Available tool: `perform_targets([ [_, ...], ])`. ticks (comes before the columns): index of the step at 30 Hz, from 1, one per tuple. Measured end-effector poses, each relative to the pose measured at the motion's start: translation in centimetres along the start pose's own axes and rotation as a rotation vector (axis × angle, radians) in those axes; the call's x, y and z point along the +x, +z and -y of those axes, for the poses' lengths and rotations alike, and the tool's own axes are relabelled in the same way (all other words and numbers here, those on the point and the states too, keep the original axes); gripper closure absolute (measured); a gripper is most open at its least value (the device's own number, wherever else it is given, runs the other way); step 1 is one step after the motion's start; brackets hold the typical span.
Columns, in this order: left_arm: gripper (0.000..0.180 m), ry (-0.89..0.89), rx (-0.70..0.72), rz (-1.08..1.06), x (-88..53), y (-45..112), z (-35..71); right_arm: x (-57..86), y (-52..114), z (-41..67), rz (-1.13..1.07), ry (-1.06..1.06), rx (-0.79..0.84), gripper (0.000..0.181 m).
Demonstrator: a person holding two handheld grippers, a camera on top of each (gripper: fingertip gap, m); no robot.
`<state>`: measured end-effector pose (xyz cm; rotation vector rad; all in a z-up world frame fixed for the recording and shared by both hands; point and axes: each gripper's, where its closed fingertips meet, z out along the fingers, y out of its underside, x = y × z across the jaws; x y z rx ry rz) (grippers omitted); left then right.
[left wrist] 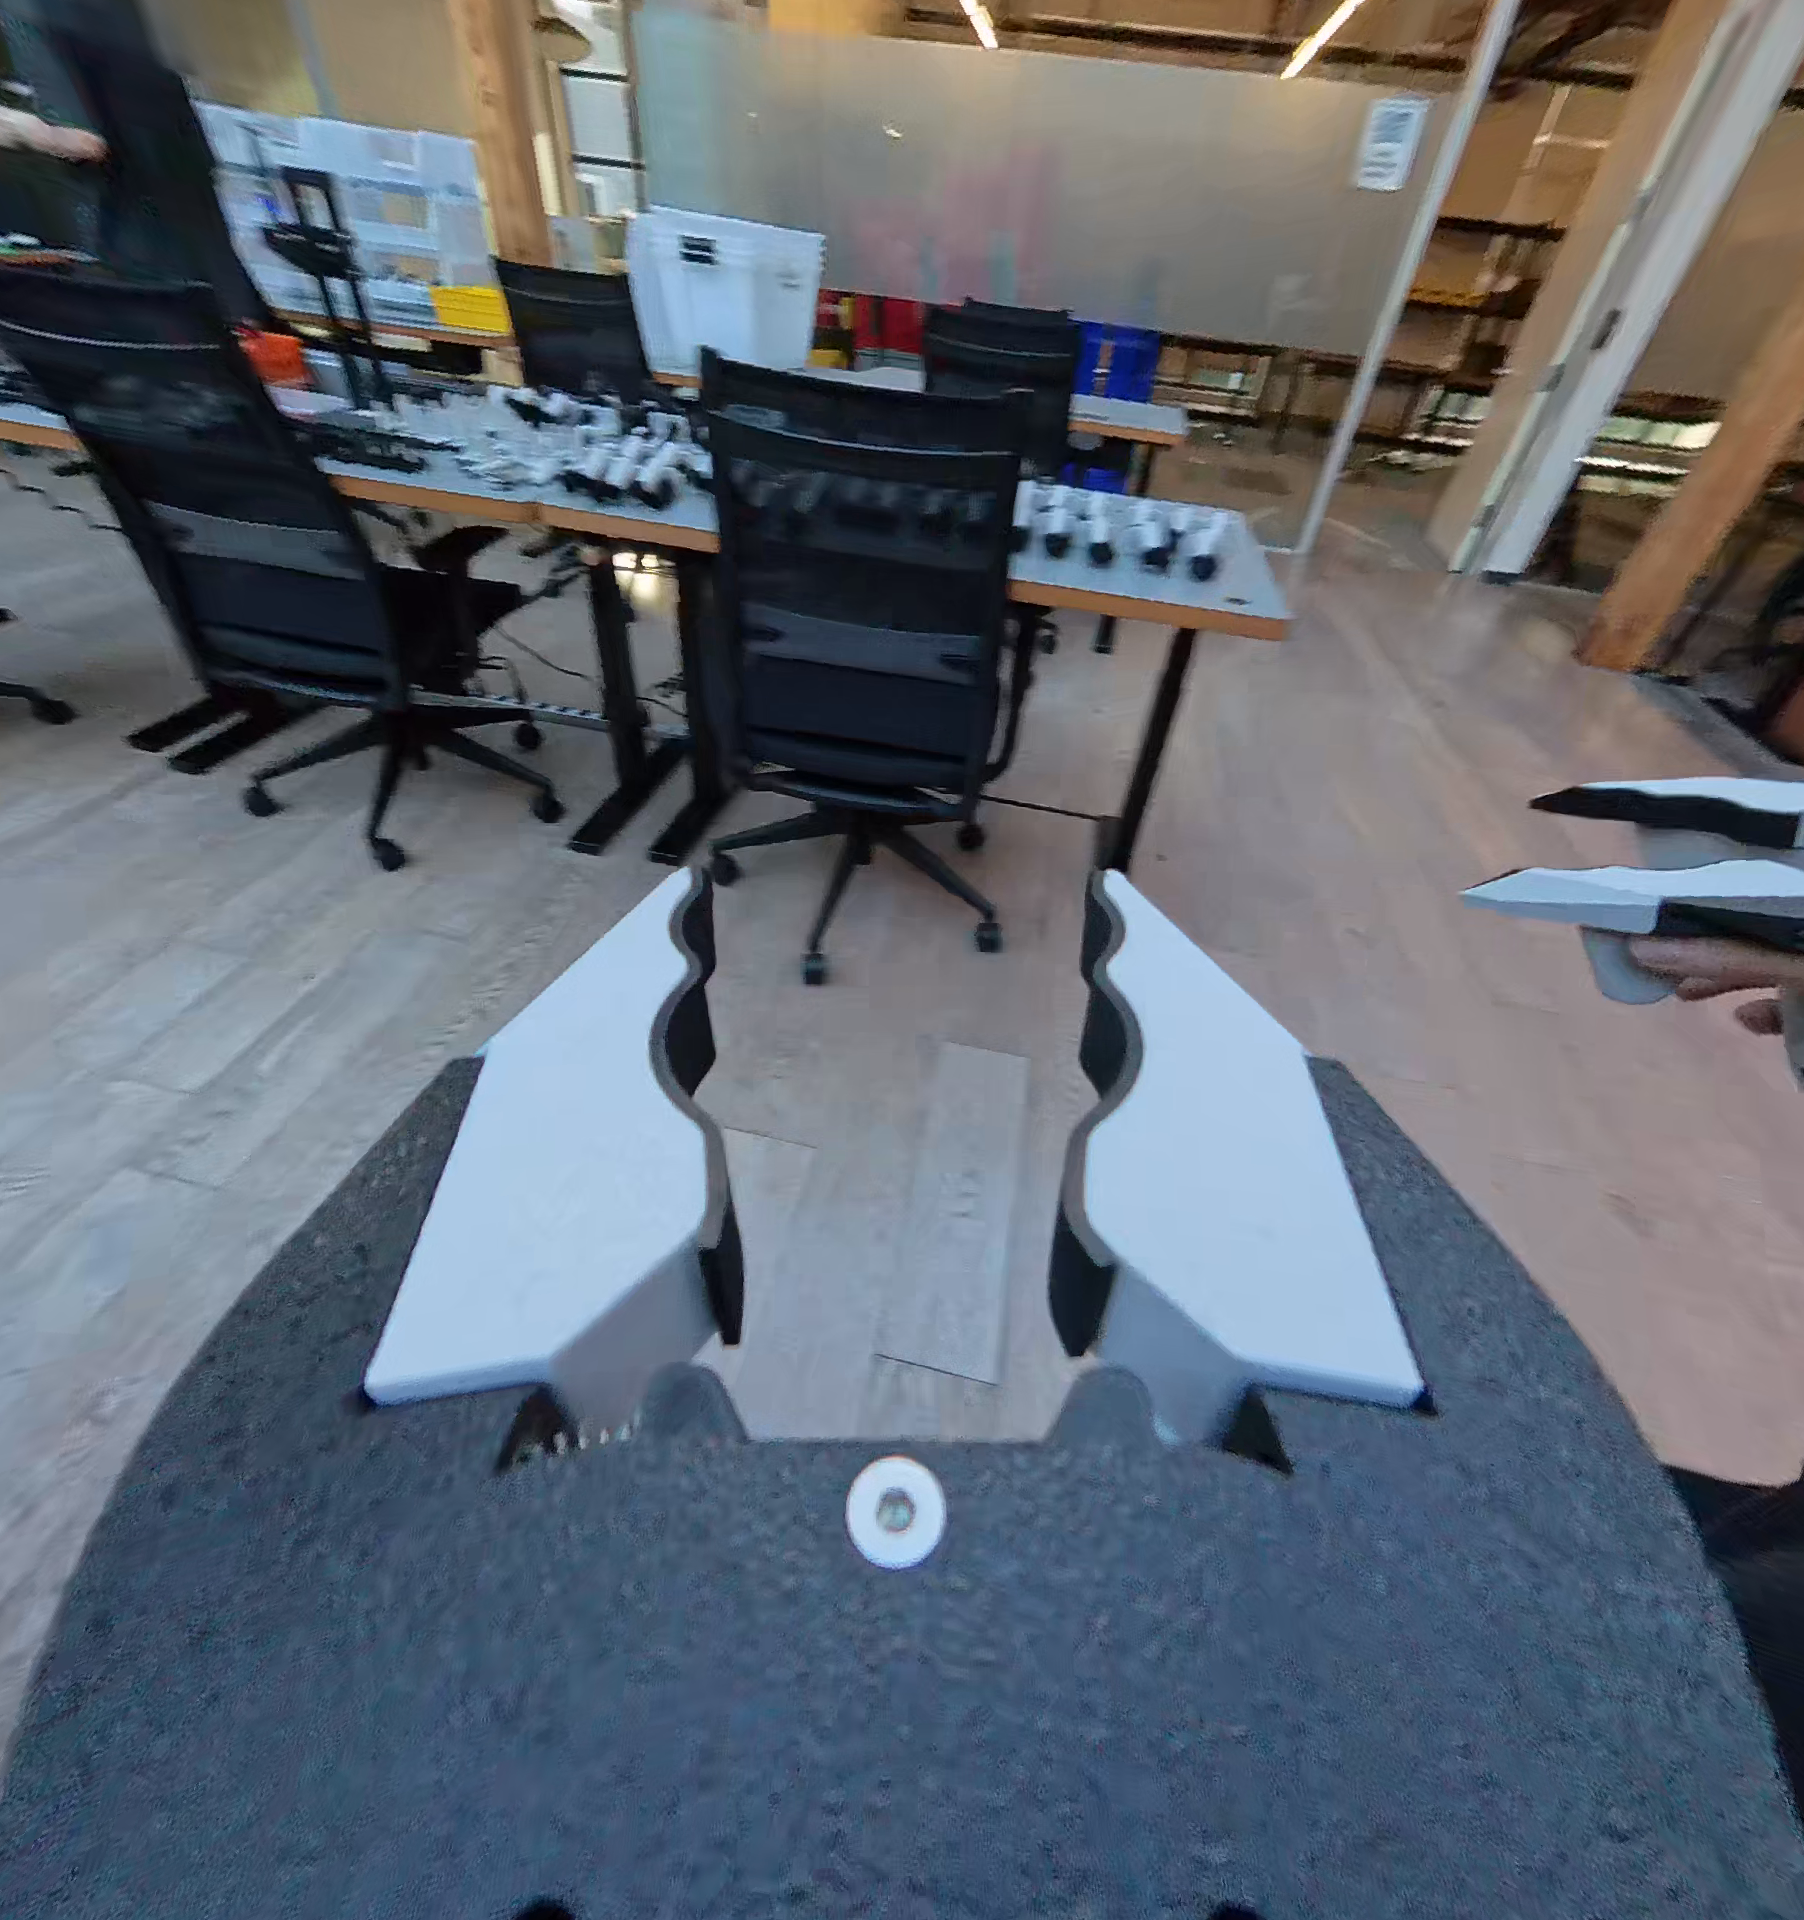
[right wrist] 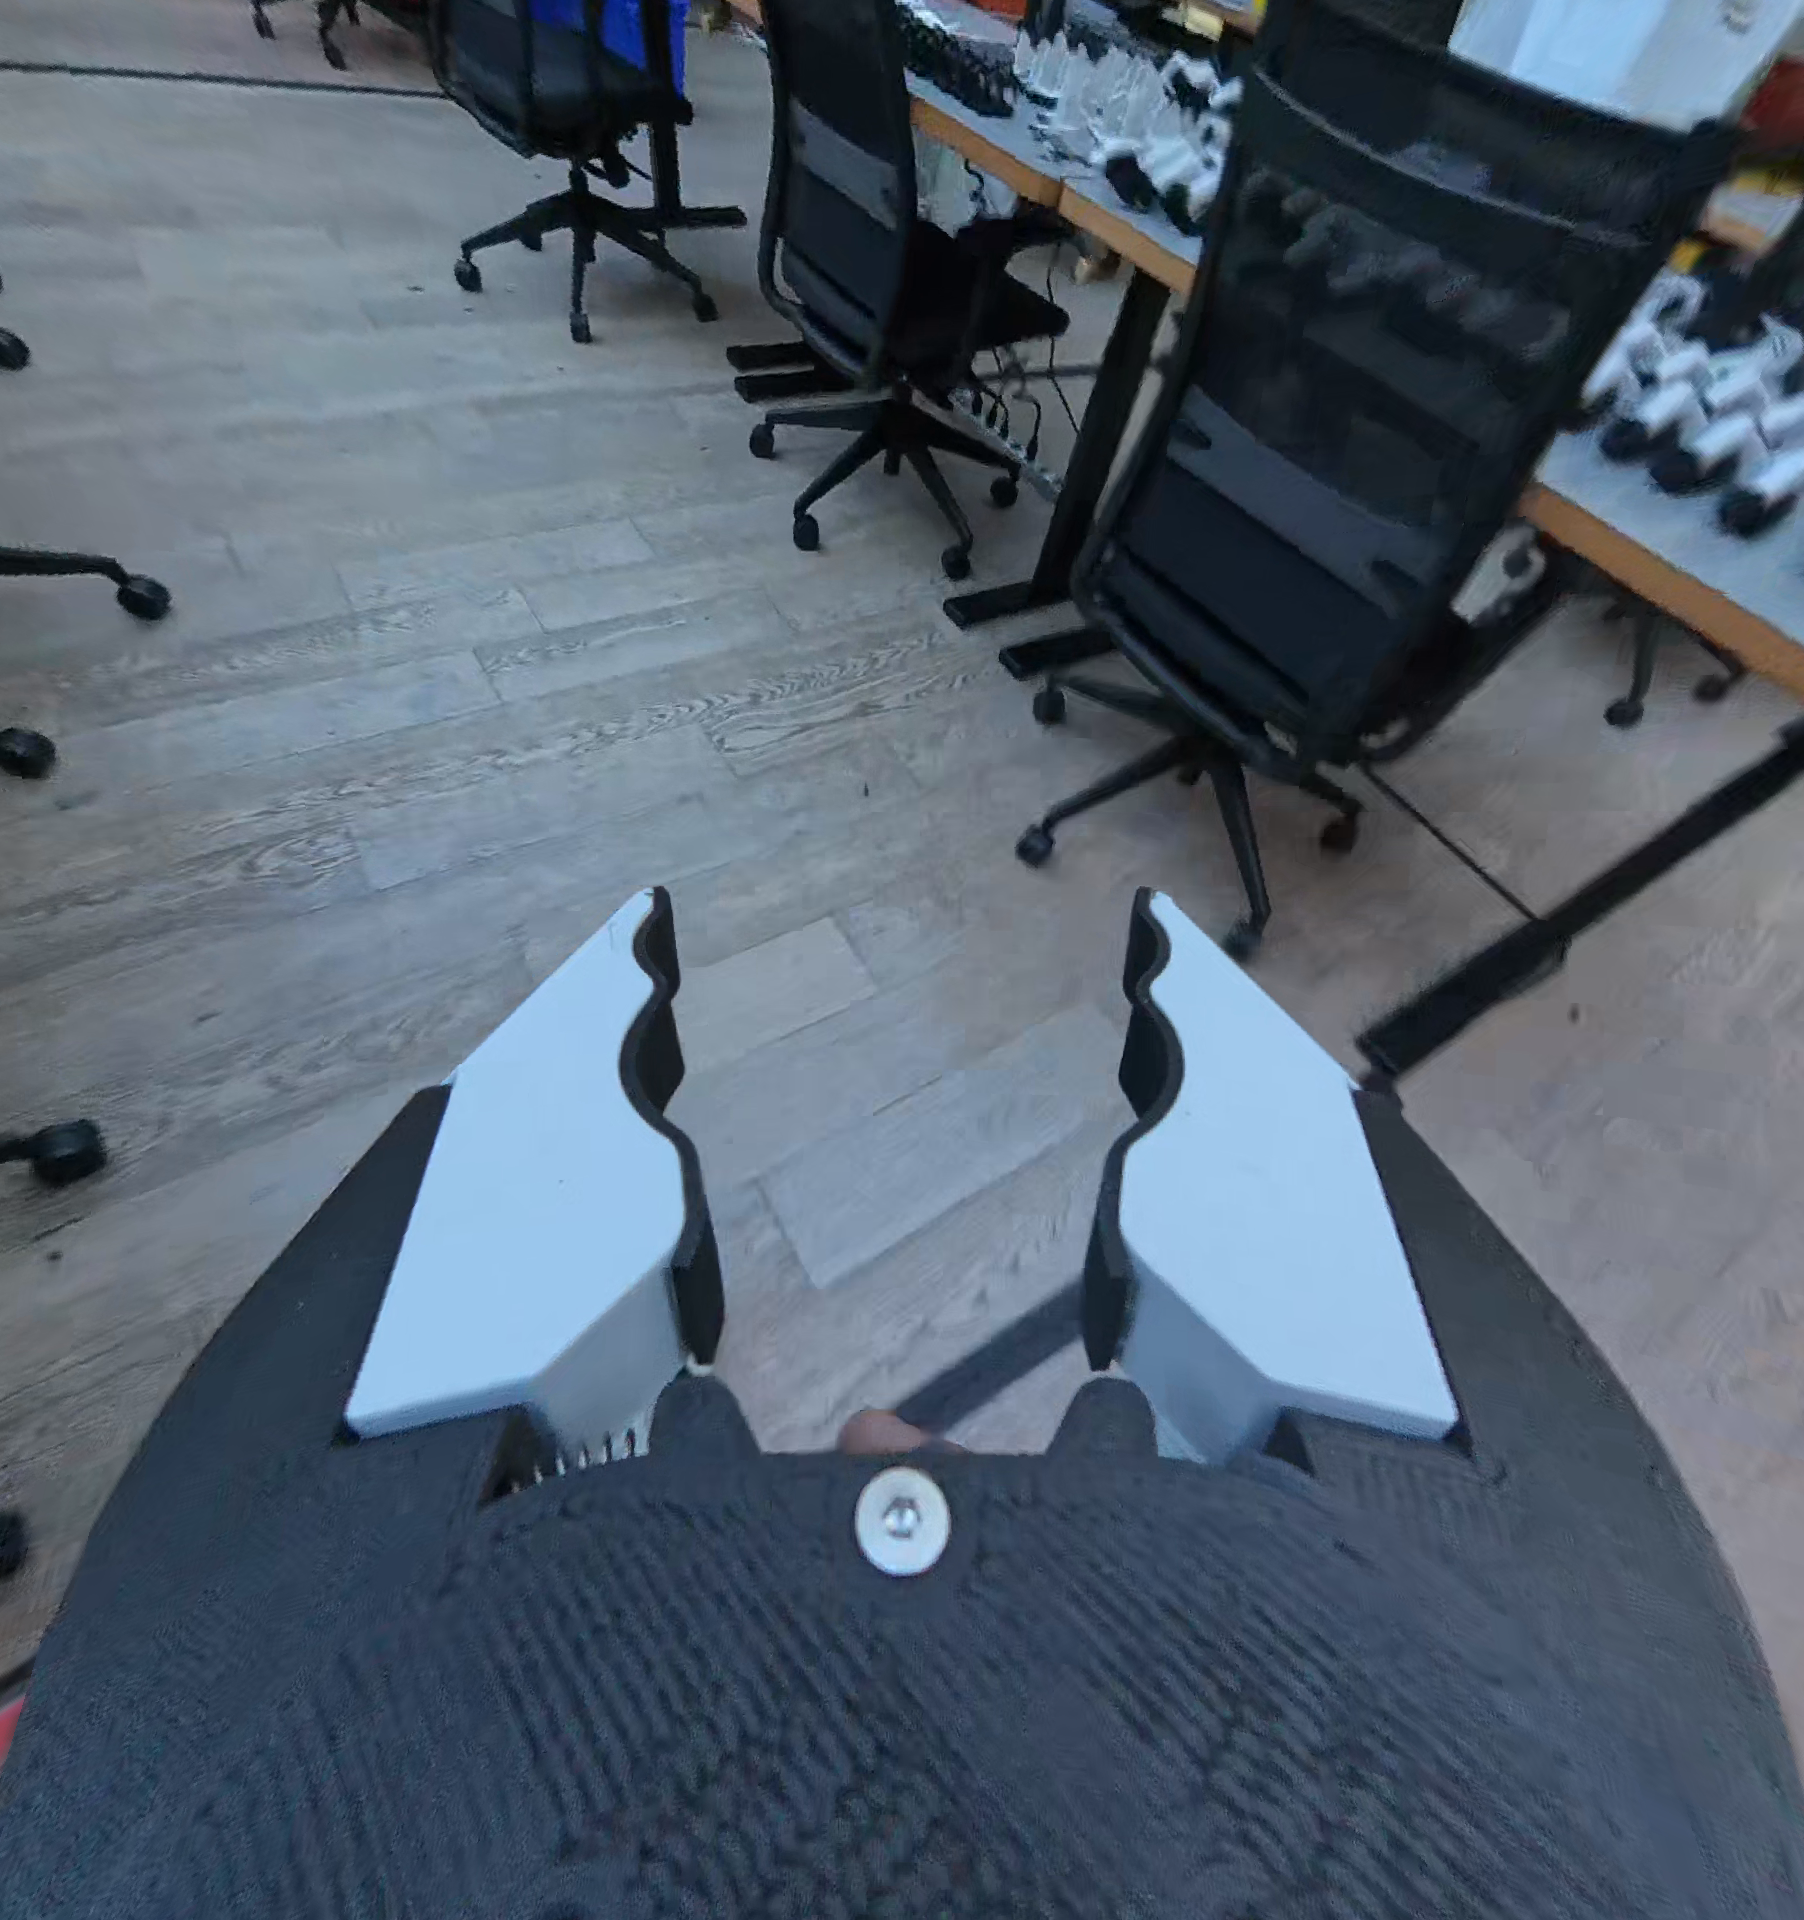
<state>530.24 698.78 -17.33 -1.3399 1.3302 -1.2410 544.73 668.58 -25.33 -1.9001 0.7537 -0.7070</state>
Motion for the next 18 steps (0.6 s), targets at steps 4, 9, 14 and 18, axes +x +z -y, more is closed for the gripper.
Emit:
perform_targets([
  [4, 0.116, -0.090, 0.039, 0.233, -16.5, 6.7, 4.2, -6.4, 22.3, 13.8, 0.239, -0.049, 0.108, 0.096],
  [9, 0.107, -0.049, -0.019, 0.420, -34.8, 12.0, 8.0, -19.1, 41.6, 33.1, 0.426, -0.139, 0.253, 0.089],
  [14, 0.097, -0.008, -0.063, 0.584, -54.8, 16.4, 7.2, -31.8, 59.5, 43.8, 0.598, -0.246, 0.303, 0.076],
  [18, 0.101, -0.044, 0.045, 0.605, -70.8, 21.5, 10.3, -37.6, 74.2, 50.4, 0.555, -0.237, 0.278, 0.058],
])
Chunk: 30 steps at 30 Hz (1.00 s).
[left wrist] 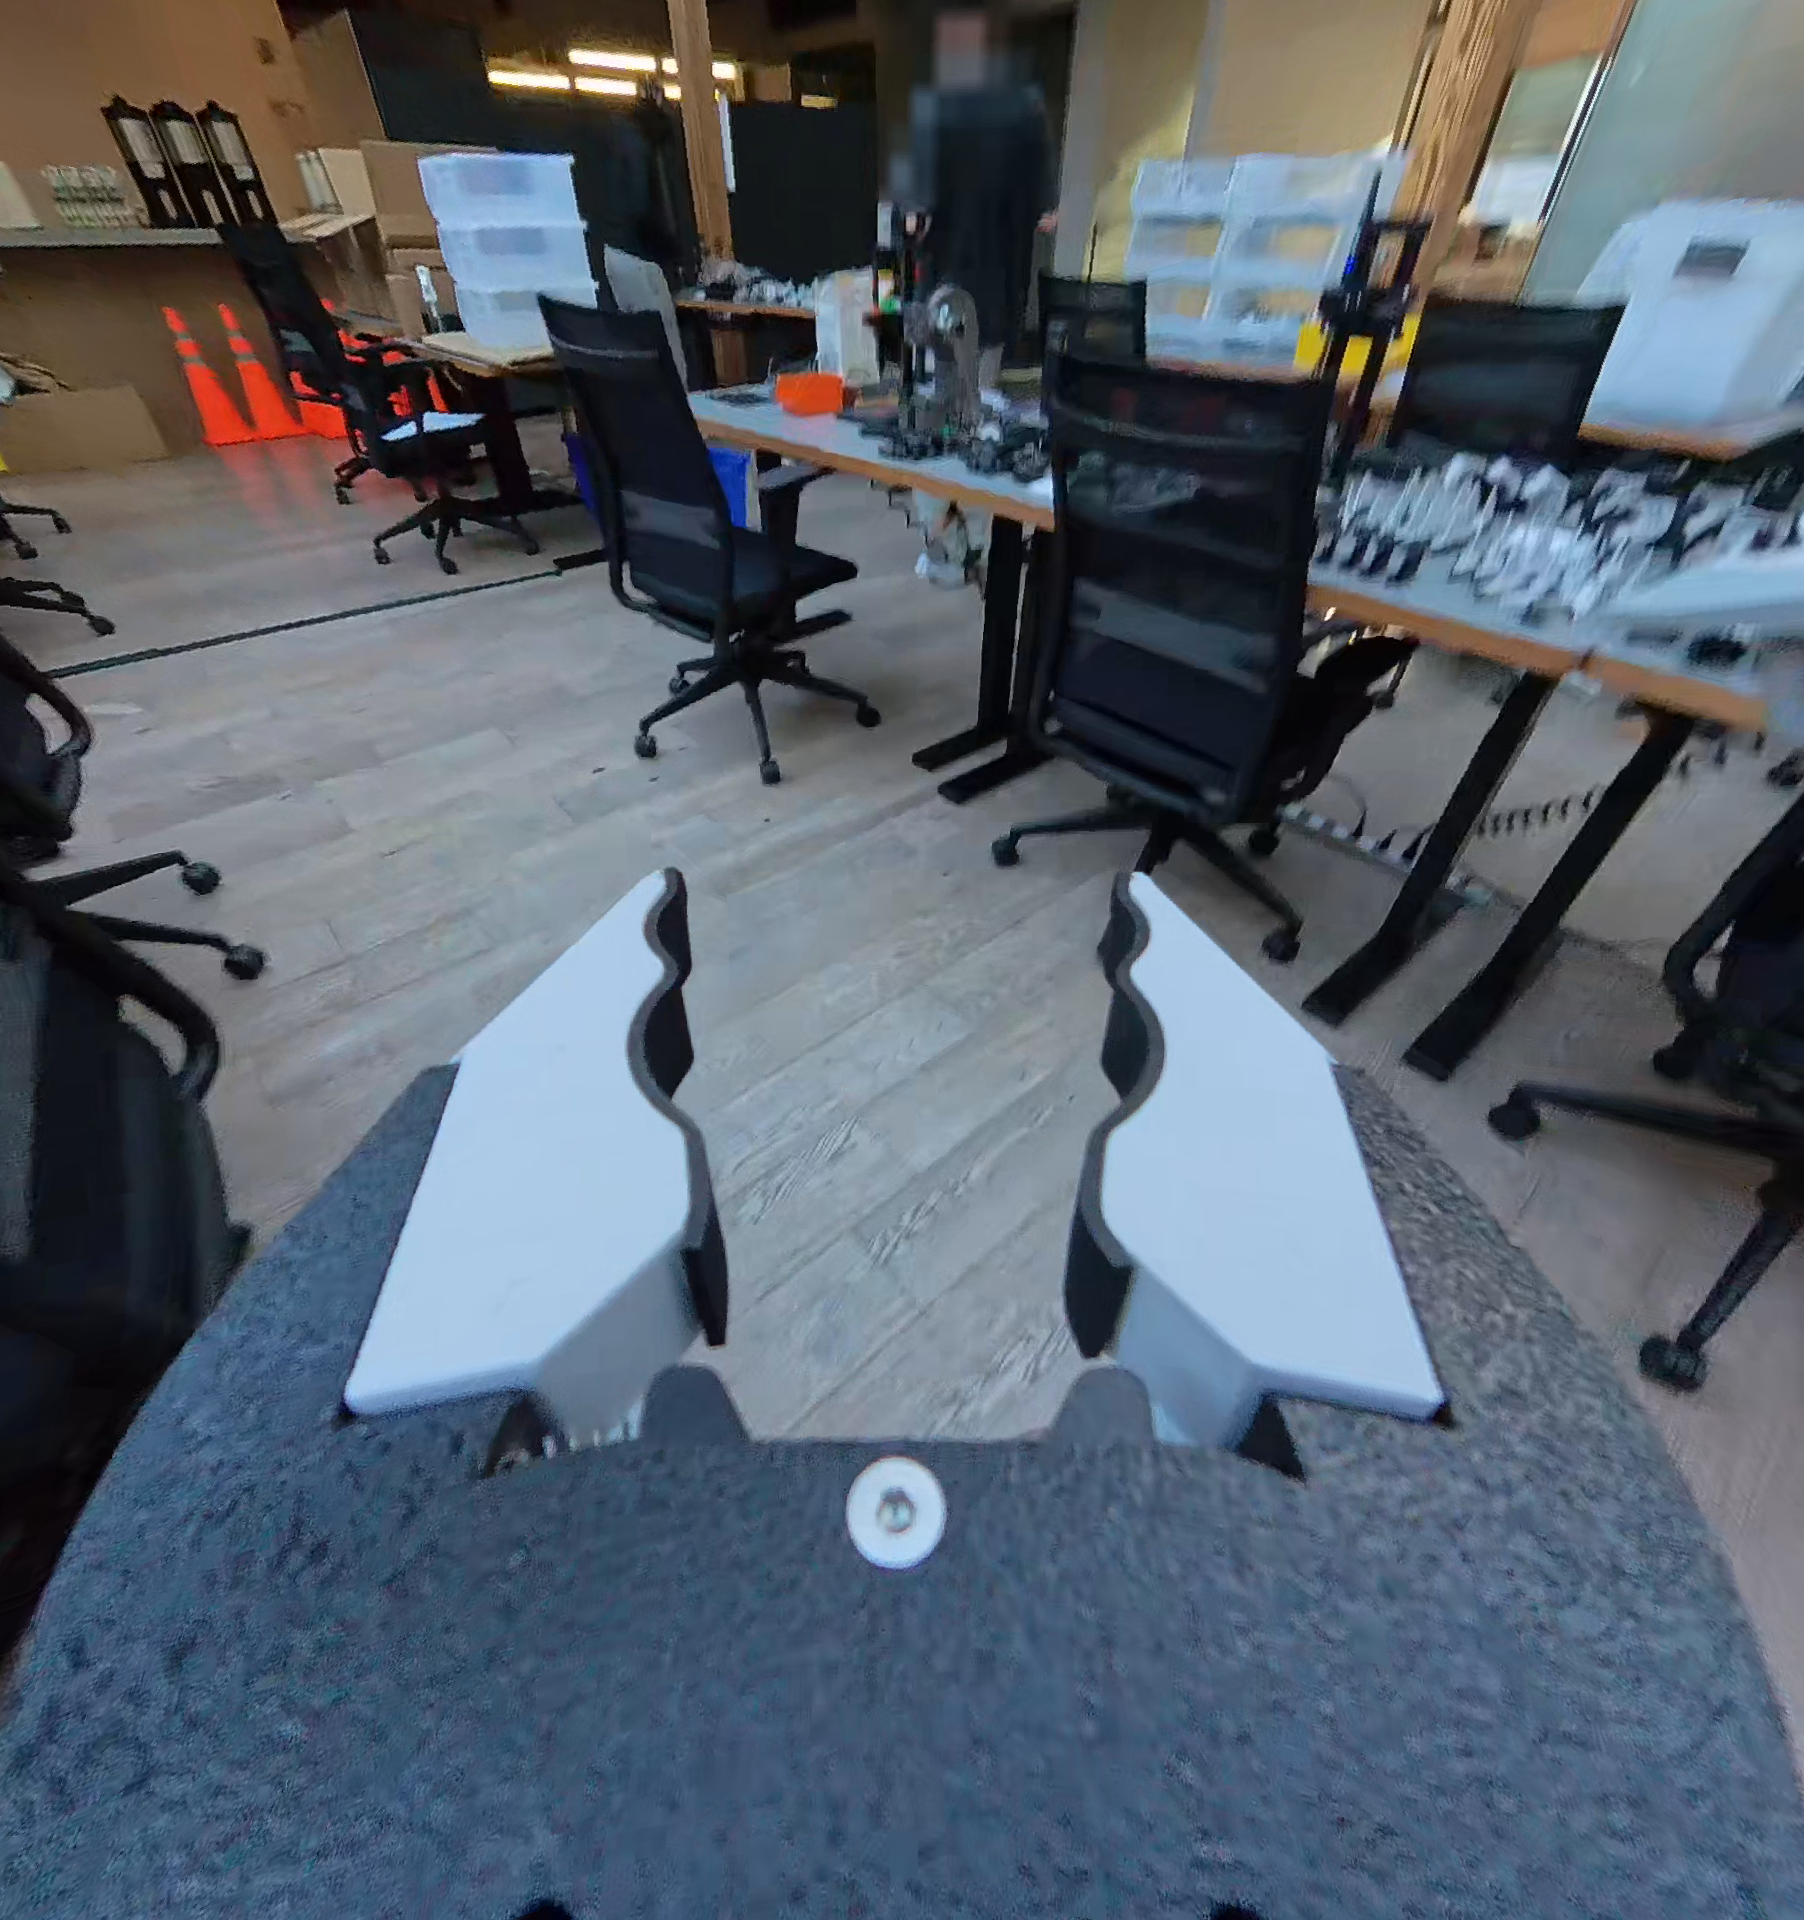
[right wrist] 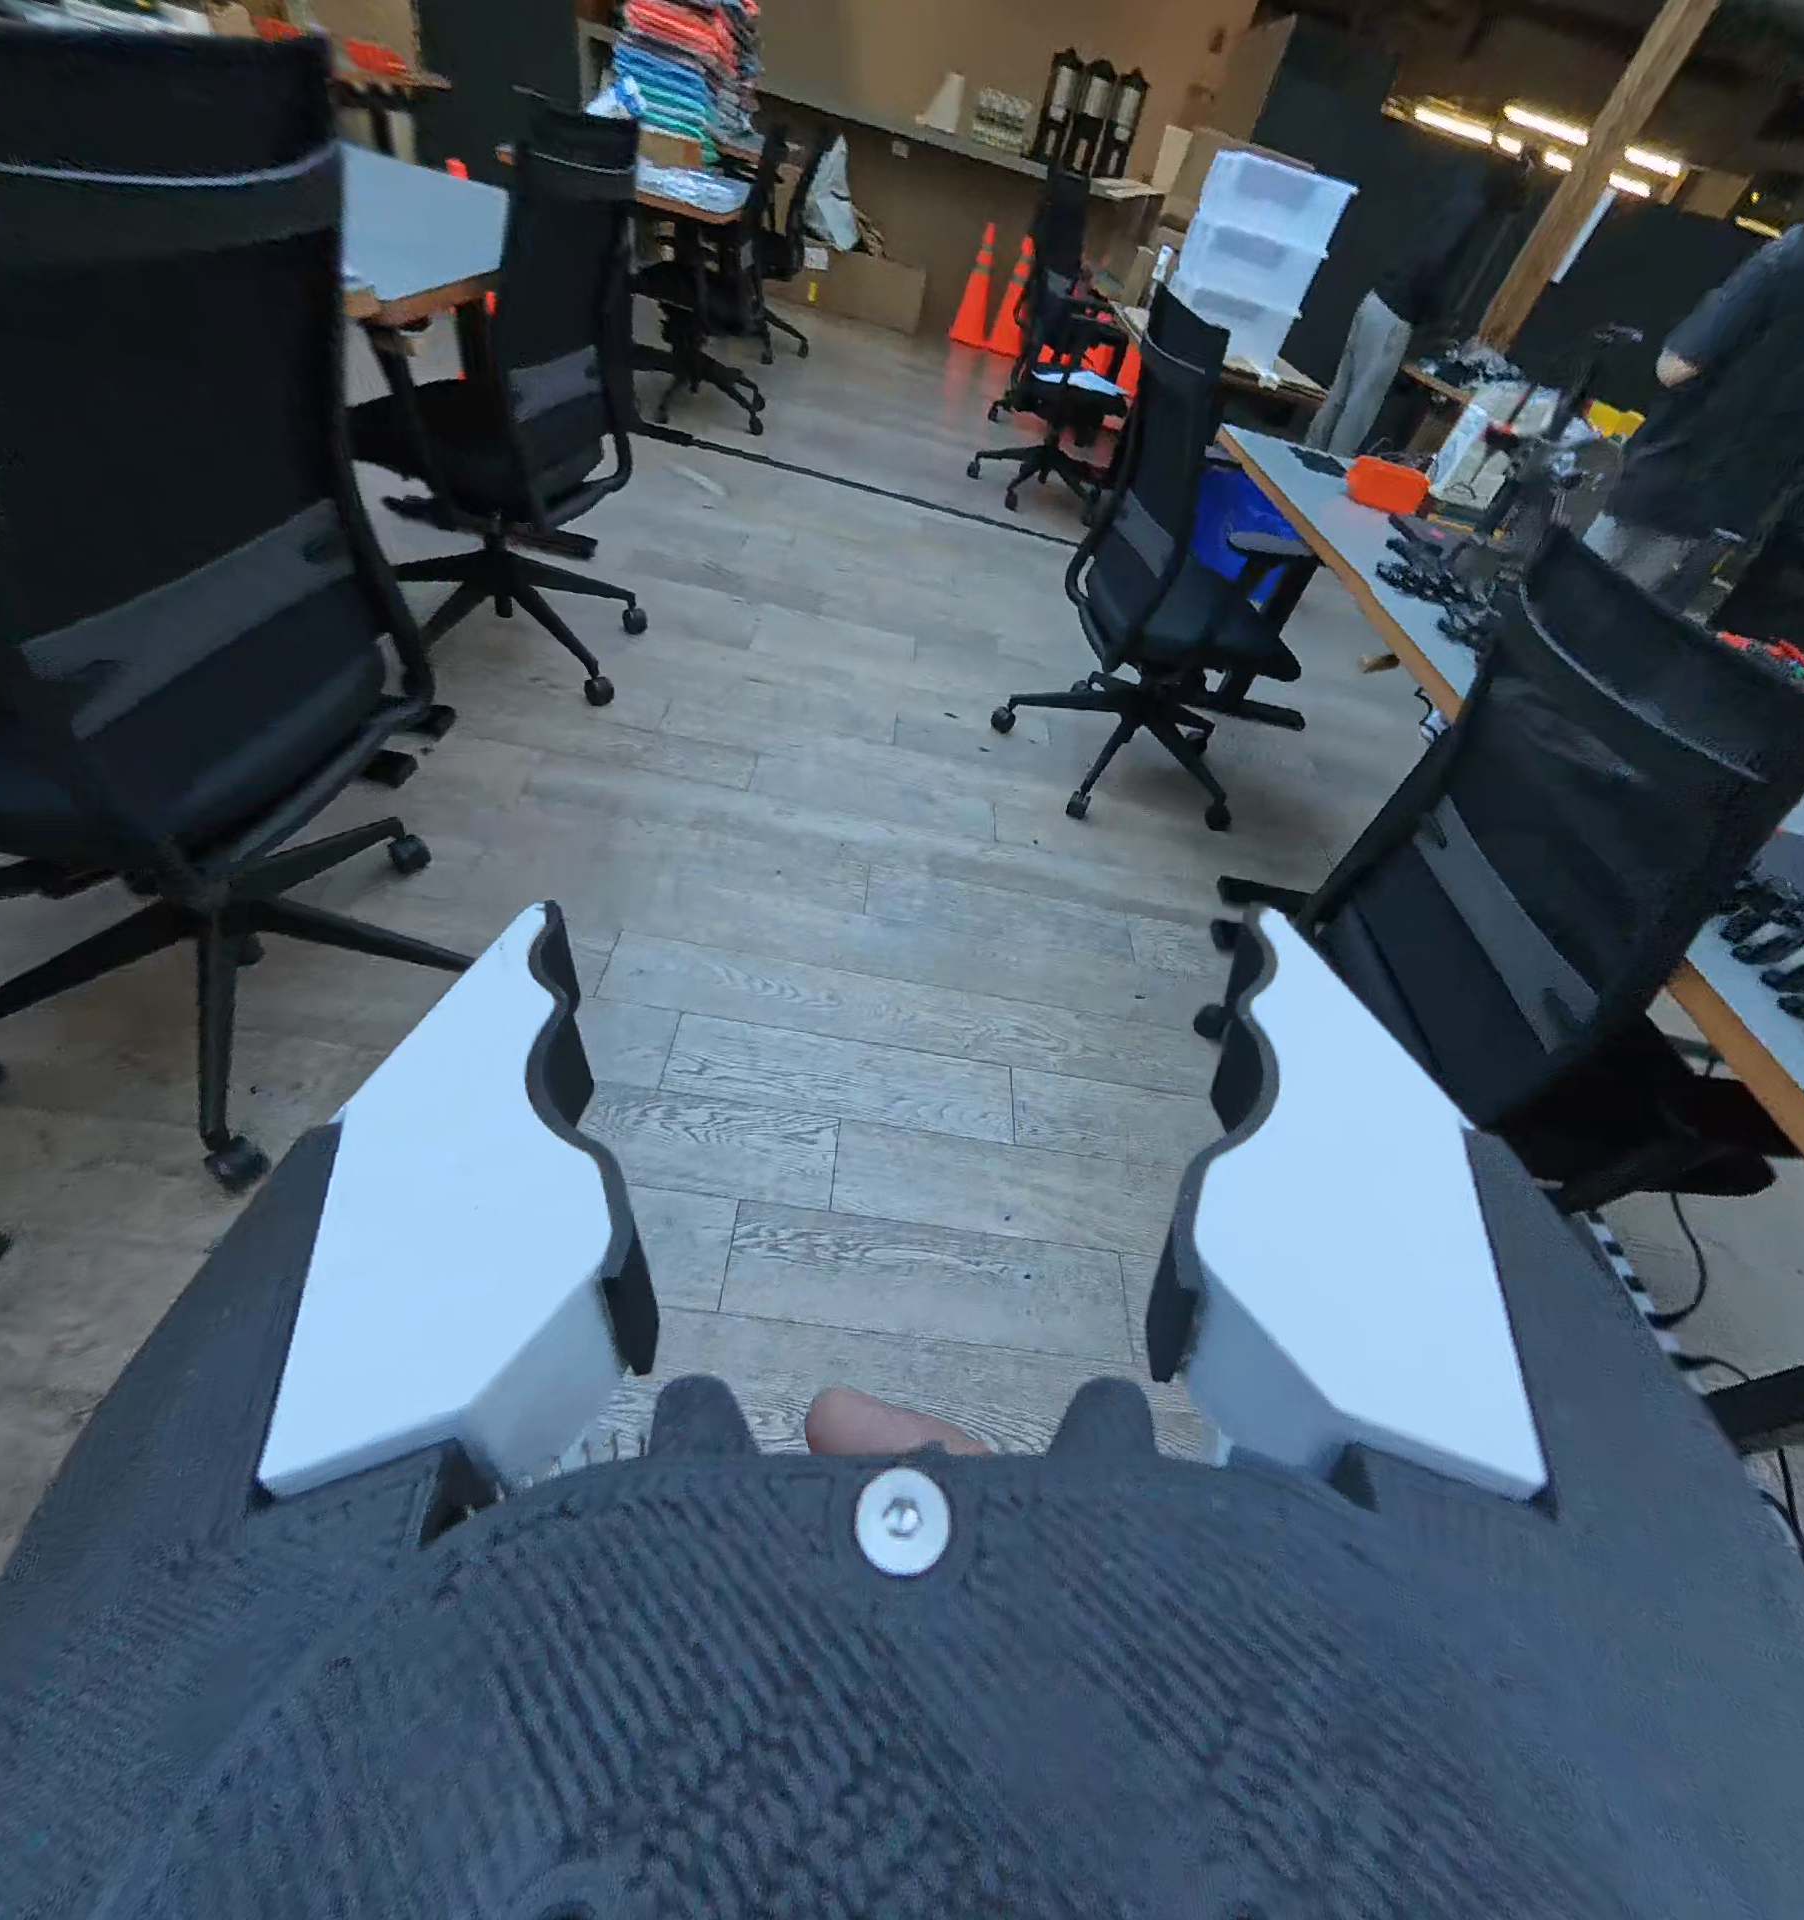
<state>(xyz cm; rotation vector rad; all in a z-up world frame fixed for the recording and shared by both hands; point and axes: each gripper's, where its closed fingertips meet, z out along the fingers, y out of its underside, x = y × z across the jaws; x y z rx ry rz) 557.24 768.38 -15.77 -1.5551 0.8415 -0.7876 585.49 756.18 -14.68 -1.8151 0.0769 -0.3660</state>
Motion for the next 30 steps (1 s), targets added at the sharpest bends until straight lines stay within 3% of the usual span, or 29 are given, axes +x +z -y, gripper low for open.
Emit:
perform_targets([
  [2, 0.107, -0.106, 0.116, -0.102, -3.1, 7.1, 4.4, 1.5, 7.2, 0.5, -0.009, 0.021, -0.049, 0.053],
  [4, 0.106, -0.102, 0.167, -0.137, -6.8, 14.5, 8.0, 3.3, 12.8, 1.2, -0.030, 0.045, -0.074, 0.051],
  [11, 0.070, -0.029, -0.015, -0.097, -20.2, 39.5, 9.9, 9.9, 34.8, 1.3, -0.070, 0.115, -0.153, 0.053],
  [15, 0.066, 0.028, -0.120, -0.074, -29.3, 52.9, 7.6, 13.2, 50.8, -0.1, -0.060, 0.092, -0.198, 0.052],
  [19, 0.066, -0.008, -0.191, 0.046, -40.9, 64.3, 8.1, 13.6, 72.5, 4.2, 0.077, 0.146, -0.149, 0.052],
  [24, 0.064, -0.015, -0.273, 0.158, -54.6, 76.7, 11.3, 11.9, 97.6, 17.9, 0.263, 0.116, -0.034, 0.057],
  [30, 0.064, 0.007, -0.244, 0.255, -71.5, 92.7, 13.2, 10.8, 122.4, 28.5, 0.333, 0.030, 0.086, 0.054],
])
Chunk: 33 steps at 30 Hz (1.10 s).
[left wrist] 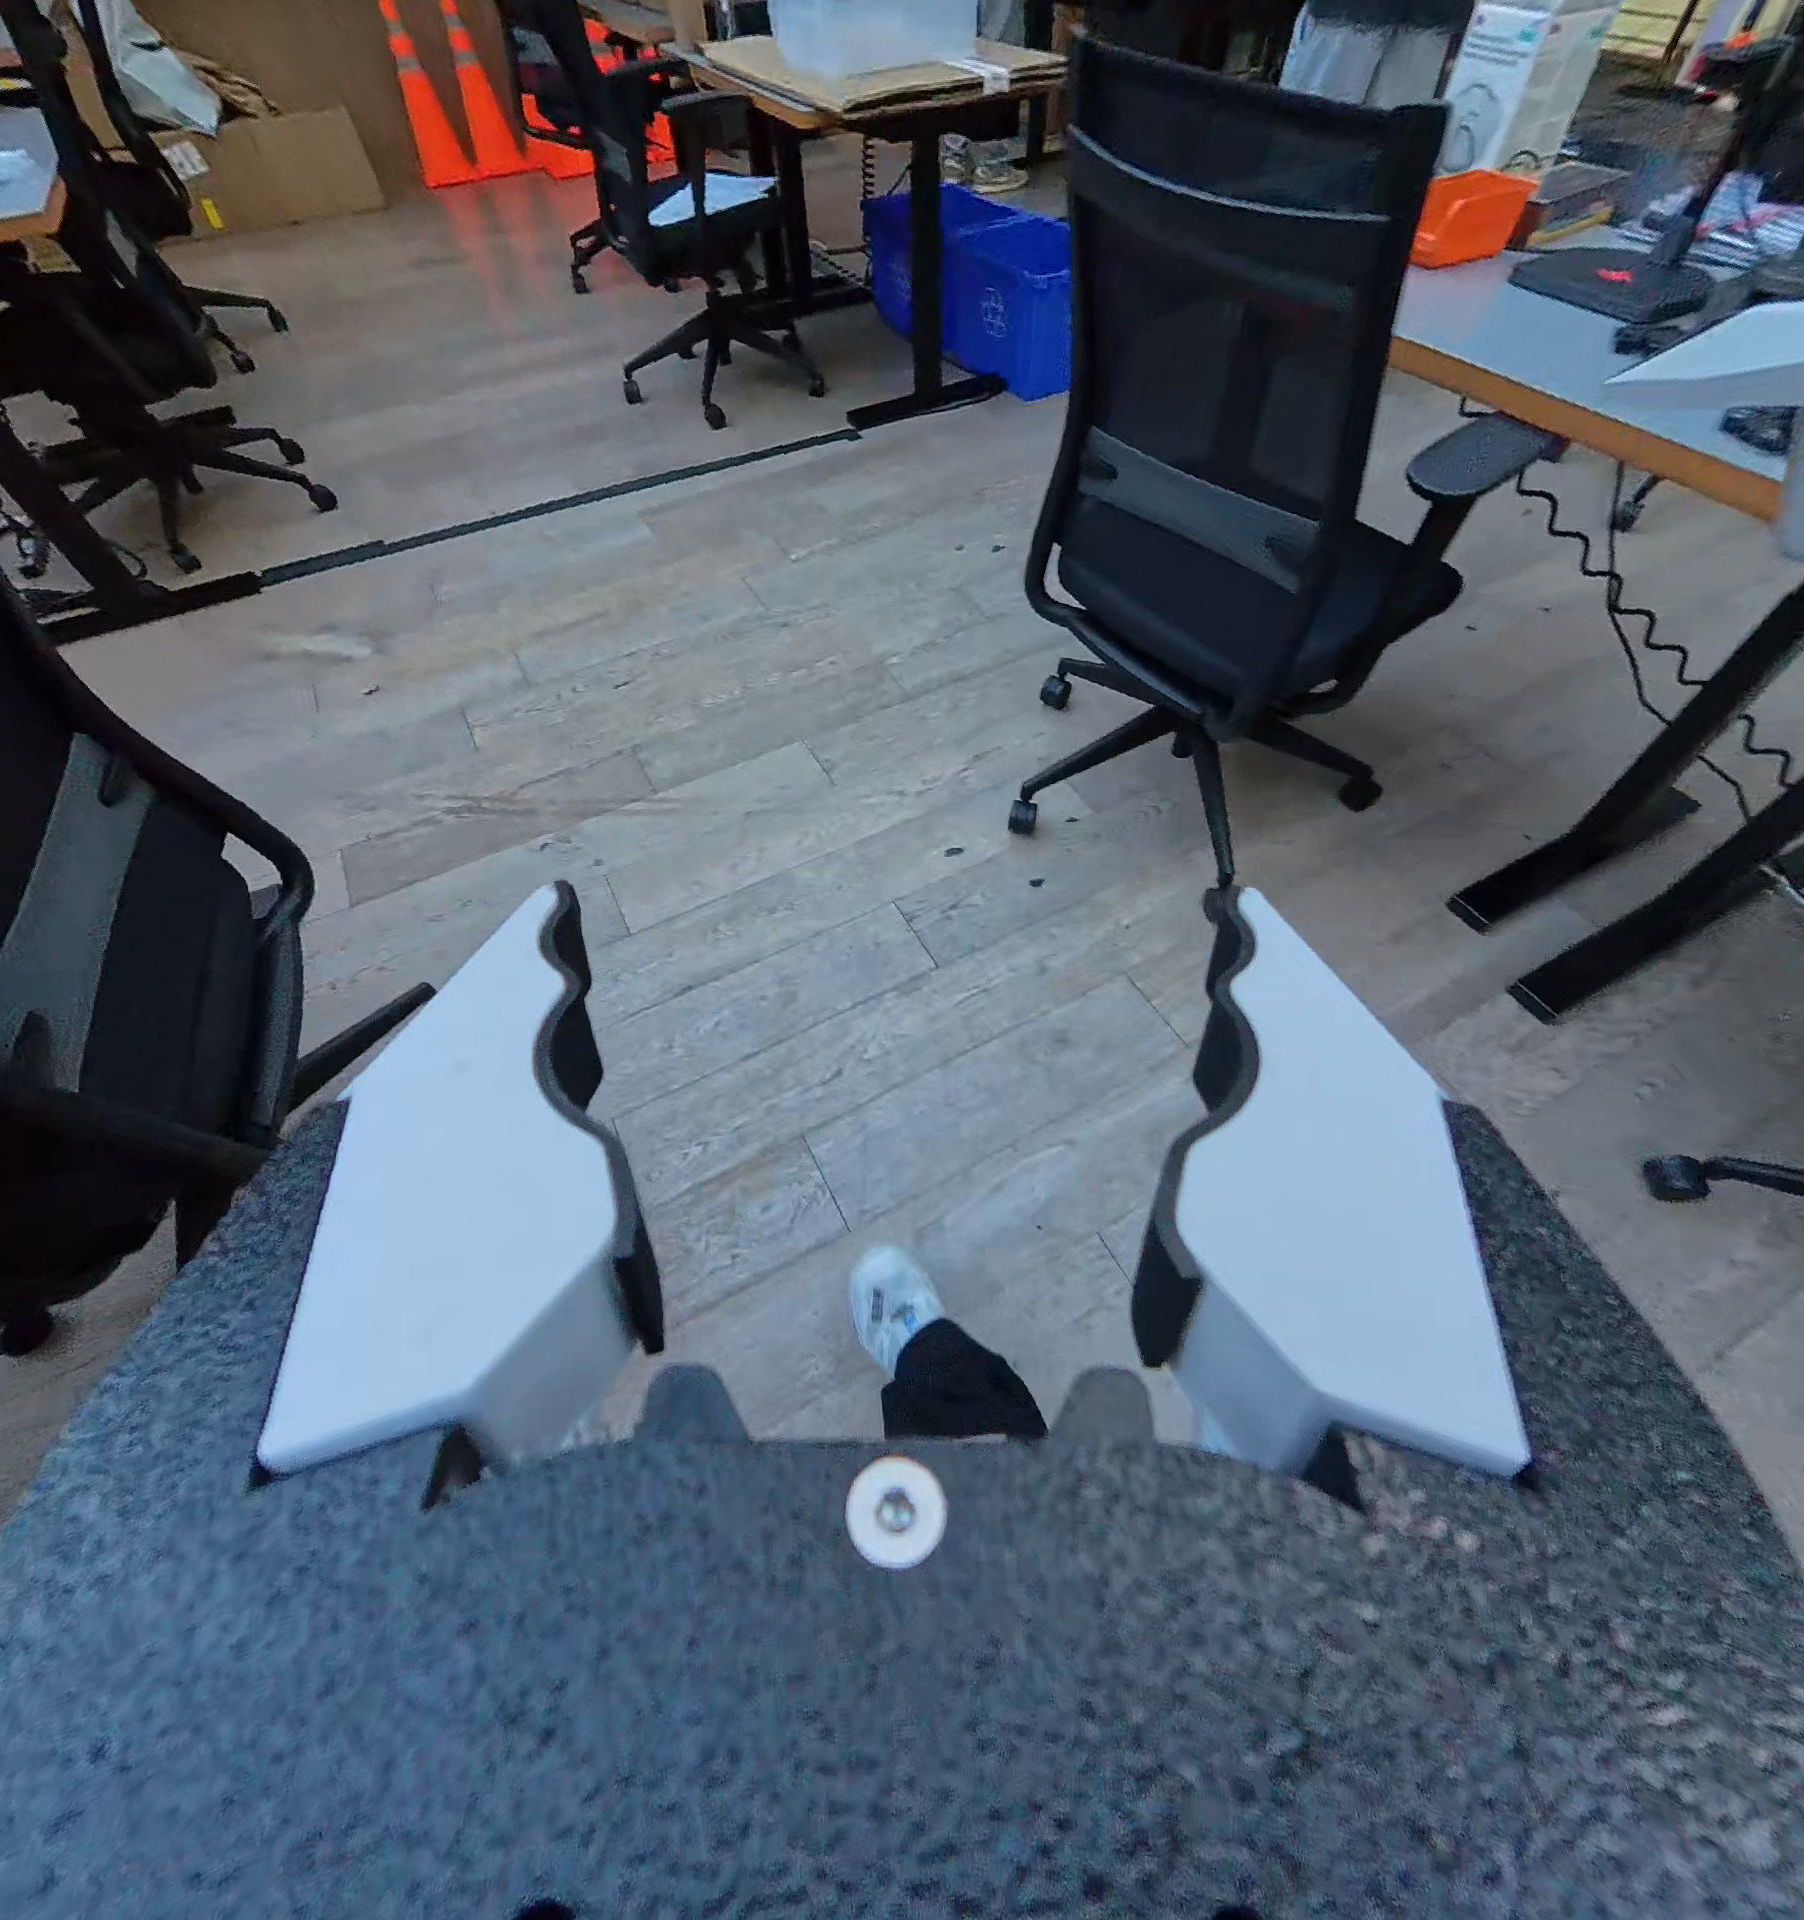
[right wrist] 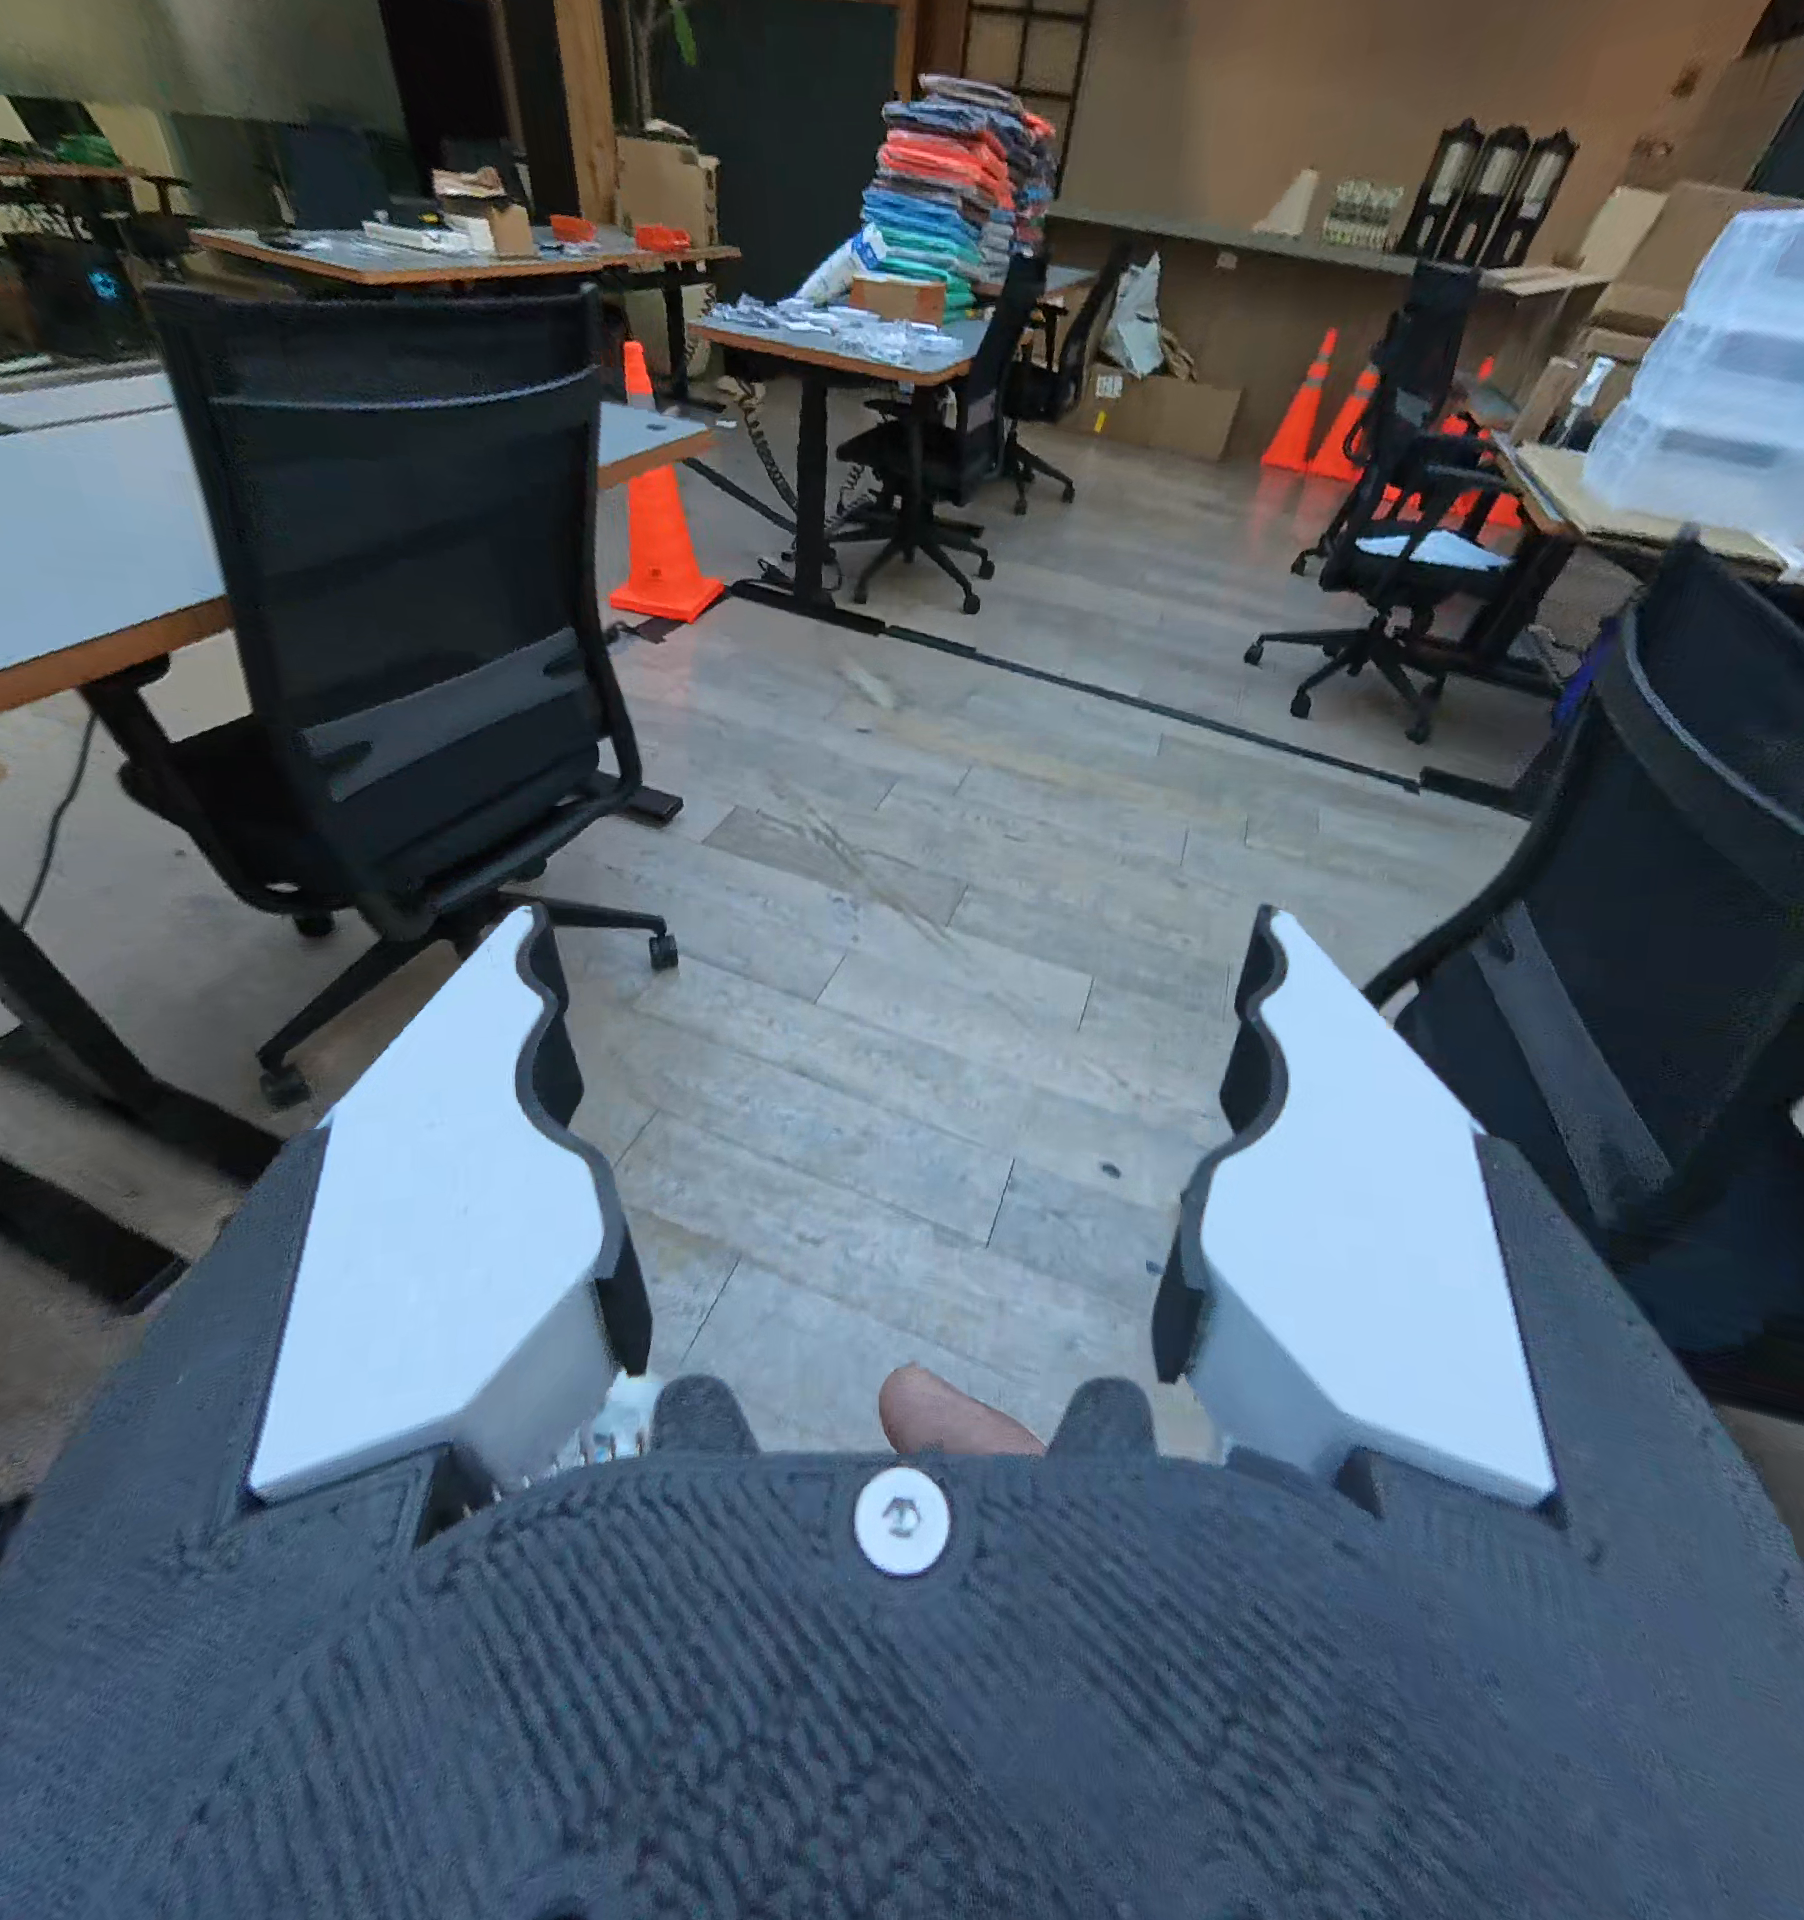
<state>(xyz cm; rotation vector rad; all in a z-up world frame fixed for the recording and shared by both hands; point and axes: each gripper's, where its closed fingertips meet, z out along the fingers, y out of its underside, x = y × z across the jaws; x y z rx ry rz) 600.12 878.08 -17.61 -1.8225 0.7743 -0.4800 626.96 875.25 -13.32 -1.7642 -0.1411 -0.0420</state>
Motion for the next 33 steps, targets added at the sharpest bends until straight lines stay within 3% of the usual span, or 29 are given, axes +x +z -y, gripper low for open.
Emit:
perform_targets([
  [7, 0.064, -0.005, 0.054, -0.172, -10.0, 27.0, 10.5, 14.5, 23.3, 1.4, -0.153, -0.056, -0.060, 0.054],
  [16, 0.065, 0.066, 0.049, -0.486, -12.1, 59.6, 28.2, 31.0, 43.2, 2.9, -0.291, 0.073, -0.085, 0.057],
  [27, 0.070, 0.116, 0.048, -0.521, -16.1, 98.9, 43.0, 54.6, 81.6, 9.6, -0.077, 0.118, 0.086, 0.062],
  [33, 0.068, 0.259, 0.043, -0.647, -13.4, 118.6, 52.1, 71.6, 87.9, 10.3, -0.353, 0.117, -0.020, 0.054],
])
